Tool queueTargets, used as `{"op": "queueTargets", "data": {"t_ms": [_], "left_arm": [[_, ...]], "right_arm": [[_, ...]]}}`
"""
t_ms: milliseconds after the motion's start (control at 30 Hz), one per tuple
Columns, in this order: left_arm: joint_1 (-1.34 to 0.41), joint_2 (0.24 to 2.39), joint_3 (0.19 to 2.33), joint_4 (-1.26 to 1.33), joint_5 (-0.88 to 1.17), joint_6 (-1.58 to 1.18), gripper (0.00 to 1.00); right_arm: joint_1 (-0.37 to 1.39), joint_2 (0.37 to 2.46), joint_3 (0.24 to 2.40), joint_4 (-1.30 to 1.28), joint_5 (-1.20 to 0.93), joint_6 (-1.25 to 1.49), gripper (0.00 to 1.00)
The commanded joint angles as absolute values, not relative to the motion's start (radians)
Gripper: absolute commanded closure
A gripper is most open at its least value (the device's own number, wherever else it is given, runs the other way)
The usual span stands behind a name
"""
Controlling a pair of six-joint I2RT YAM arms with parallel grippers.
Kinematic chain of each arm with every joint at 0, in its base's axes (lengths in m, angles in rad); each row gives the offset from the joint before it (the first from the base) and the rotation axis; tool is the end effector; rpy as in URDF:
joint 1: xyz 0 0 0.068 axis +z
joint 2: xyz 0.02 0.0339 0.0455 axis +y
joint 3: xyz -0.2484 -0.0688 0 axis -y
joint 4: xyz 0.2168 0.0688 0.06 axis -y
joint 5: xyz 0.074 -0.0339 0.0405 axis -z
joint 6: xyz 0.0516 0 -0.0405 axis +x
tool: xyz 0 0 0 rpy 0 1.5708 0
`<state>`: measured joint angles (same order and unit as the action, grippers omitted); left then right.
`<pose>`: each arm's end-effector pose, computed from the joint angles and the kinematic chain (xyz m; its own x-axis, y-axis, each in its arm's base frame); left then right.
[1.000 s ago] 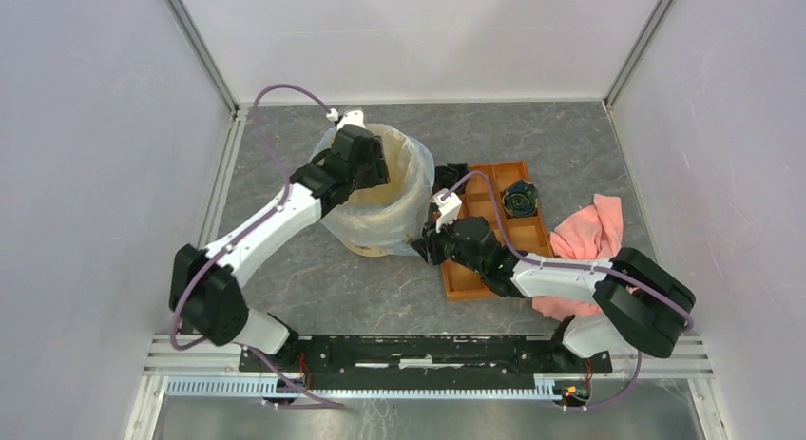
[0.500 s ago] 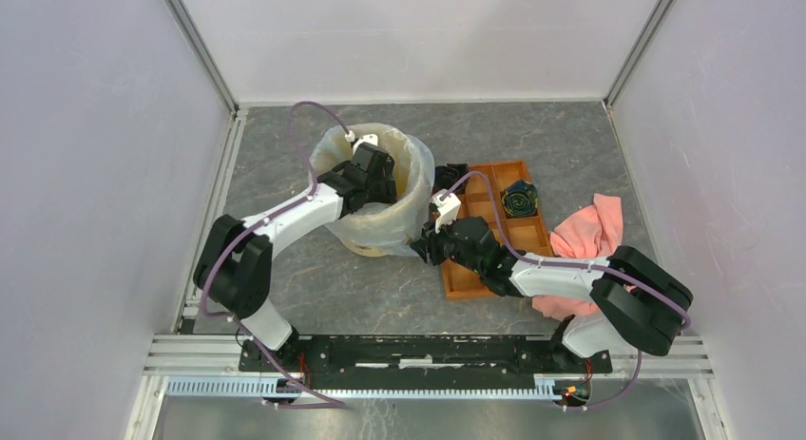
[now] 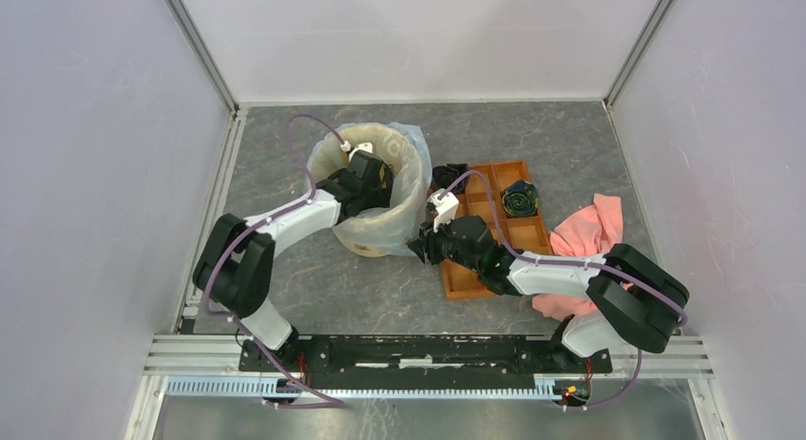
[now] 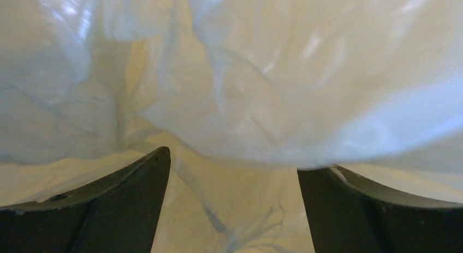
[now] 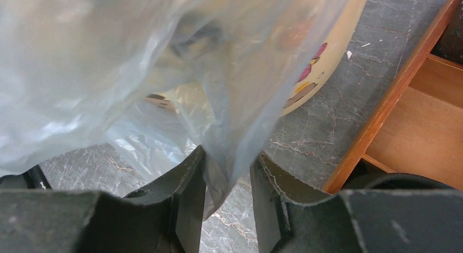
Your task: Put the trash bags into the trash bin
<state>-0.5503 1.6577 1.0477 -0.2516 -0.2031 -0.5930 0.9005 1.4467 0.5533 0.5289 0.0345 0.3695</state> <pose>0.2908 -0.1662 0.1914 -0.7601 -0.1758 -0.6256 -0.0296 0.9711 -0.2370 0.1811 0.2255 0.1839 -0.4821 -0.0272 -0.8757 -0.6317 0.7034 0.3260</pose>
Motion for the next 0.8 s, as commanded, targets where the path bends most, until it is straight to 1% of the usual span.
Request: {"op": "queueTargets", "data": {"t_ms": [0,100,200,267,333,567,633,767], "left_arm": [[-0.549,1.516,1.101,-0.308,-0.192,-0.584,0.06],[-0.549,1.462,1.142,-0.347,-0.159,-0.574,0.00],[-0.550,1.411,1.167,-0.385,-0.133,-0.568,0.00],[-0.551,1.375,1.172,-0.395,-0.106,-0.561,0.00],[-0.549,1.345,1.180,-0.409,-0.070,-0.553,0.00],[-0.549,1.204,1.198,-0.471,-0.046,-0.534,0.00],[-0.549,1.159,1.211,-0.496,-0.051,-0.523,0.00],[-0.548,1.081,1.230,-0.533,-0.070,-0.502,0.00]], "right_arm": [[0.897,1.403,0.593,0.534,0.038,0.344,0.59],[0.898,1.375,0.595,0.496,0.042,0.332,0.54],[0.895,1.330,0.593,0.448,0.058,0.322,0.46],[0.895,1.296,0.588,0.415,0.069,0.310,0.38],[0.893,1.268,0.588,0.376,0.078,0.302,0.31],[0.891,1.140,0.581,0.217,0.089,0.262,0.13],[0.889,1.084,0.583,0.157,0.106,0.249,0.11],[0.869,0.981,0.643,0.054,0.118,0.221,0.10]]}}
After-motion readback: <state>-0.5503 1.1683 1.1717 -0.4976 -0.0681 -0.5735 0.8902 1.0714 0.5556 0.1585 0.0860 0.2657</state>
